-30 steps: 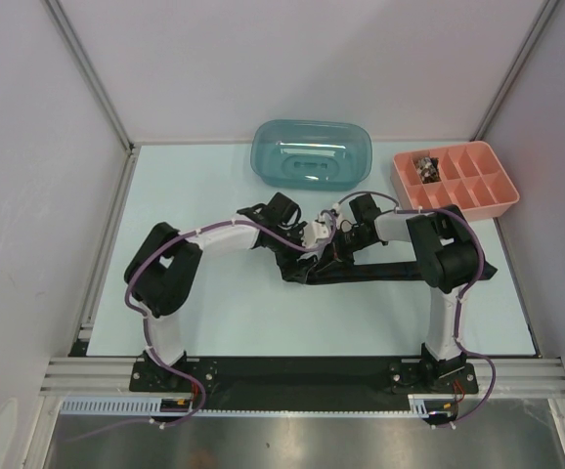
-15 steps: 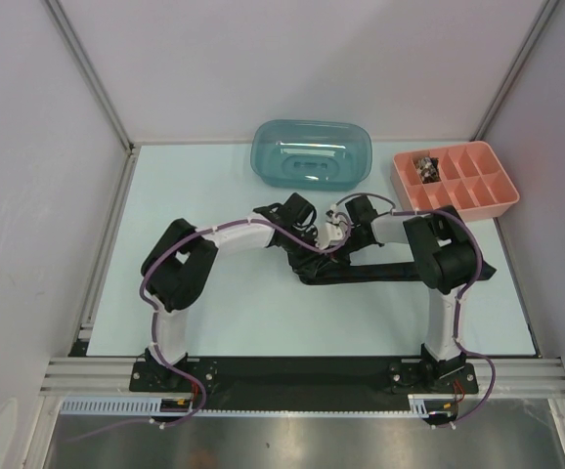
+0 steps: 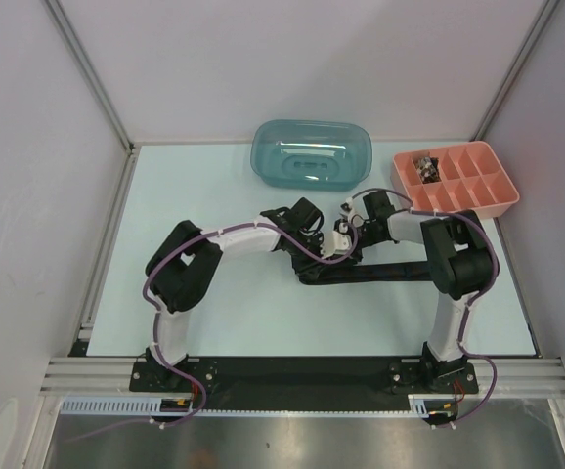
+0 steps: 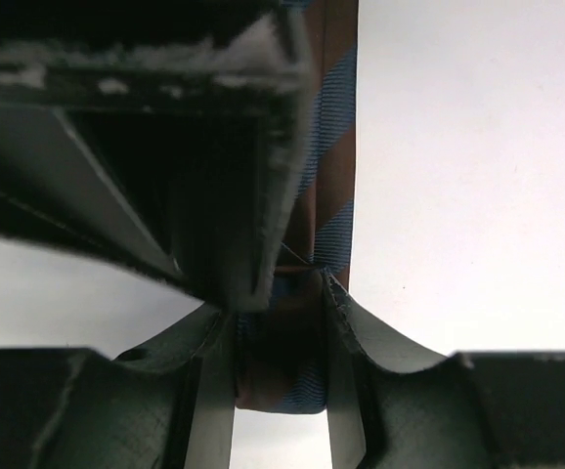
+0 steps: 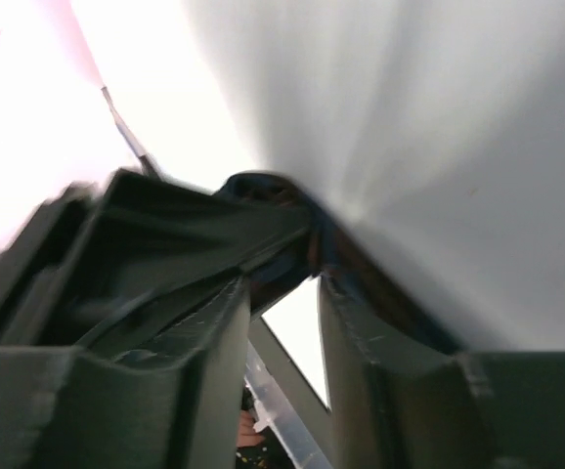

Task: Roll the ties
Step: Roll the tie at the center of the board.

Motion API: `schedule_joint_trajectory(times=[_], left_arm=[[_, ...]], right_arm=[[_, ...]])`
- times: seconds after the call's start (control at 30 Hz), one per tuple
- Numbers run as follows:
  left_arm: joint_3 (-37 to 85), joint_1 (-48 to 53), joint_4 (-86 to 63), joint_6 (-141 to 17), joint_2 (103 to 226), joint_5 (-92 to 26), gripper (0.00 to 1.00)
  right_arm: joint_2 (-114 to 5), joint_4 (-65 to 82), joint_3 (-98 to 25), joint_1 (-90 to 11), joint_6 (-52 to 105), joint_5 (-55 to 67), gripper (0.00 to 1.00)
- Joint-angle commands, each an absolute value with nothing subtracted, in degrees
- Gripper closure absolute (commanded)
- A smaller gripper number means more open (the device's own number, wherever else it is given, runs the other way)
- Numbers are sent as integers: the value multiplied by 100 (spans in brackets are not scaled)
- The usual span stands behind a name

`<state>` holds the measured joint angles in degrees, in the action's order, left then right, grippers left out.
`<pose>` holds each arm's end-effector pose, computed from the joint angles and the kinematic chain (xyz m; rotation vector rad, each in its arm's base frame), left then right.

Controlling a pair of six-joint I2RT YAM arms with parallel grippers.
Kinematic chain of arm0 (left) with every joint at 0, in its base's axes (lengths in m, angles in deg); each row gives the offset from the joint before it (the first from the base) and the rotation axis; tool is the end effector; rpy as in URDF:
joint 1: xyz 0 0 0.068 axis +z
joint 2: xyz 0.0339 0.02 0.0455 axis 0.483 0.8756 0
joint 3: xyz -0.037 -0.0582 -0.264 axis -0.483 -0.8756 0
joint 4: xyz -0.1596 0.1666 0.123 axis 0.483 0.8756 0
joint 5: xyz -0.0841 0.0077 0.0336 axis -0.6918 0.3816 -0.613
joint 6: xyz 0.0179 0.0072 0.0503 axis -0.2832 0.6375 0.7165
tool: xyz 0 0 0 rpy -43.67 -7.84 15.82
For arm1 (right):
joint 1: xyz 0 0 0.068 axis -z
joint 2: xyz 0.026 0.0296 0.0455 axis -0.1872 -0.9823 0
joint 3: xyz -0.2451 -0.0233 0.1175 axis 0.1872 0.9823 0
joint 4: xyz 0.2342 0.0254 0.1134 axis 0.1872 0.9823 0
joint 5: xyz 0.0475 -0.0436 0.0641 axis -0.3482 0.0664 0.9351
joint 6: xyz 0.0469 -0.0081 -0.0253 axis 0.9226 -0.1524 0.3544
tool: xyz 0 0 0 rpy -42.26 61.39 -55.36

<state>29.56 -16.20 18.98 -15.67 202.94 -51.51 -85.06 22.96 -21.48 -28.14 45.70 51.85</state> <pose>0.2748 -0.2983 0.1627 1.8149 1.9553 -0.6820 0.3328 0.1338 0.1209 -0.0848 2.7396 1.4835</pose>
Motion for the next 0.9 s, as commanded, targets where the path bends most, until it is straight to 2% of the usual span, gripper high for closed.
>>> schedule_joint_trajectory(times=[0.0,0.27,0.4,0.6,0.63,0.73,0.87], left_arm=[[2989,-1717,2433,-1409,20597,-5138,65],[3007,-1717,2433,-1338,20606,-5147,65],[3016,-1717,2433,-1321,20632,-5164,65],[3033,-1717,2477,-1295,20641,-5182,66],[3033,-1717,2477,-1286,20632,-5191,65],[3025,-1717,2477,-1277,20597,-5199,65],[3007,-1709,2459,-1277,20580,-5235,65]], right_arm=[[-7941,2109,-2031,-2855,4653,5730,56],[-8326,1326,-1767,-3135,5066,5862,55],[-8634,300,-1679,-3206,5602,5968,53],[-8880,129,-1810,-3434,5700,5854,54],[-8915,225,-1836,-3452,5630,5801,57],[-9021,691,-1942,-3479,5226,5599,72],[-9153,1473,-2074,-3435,4620,5265,85]])
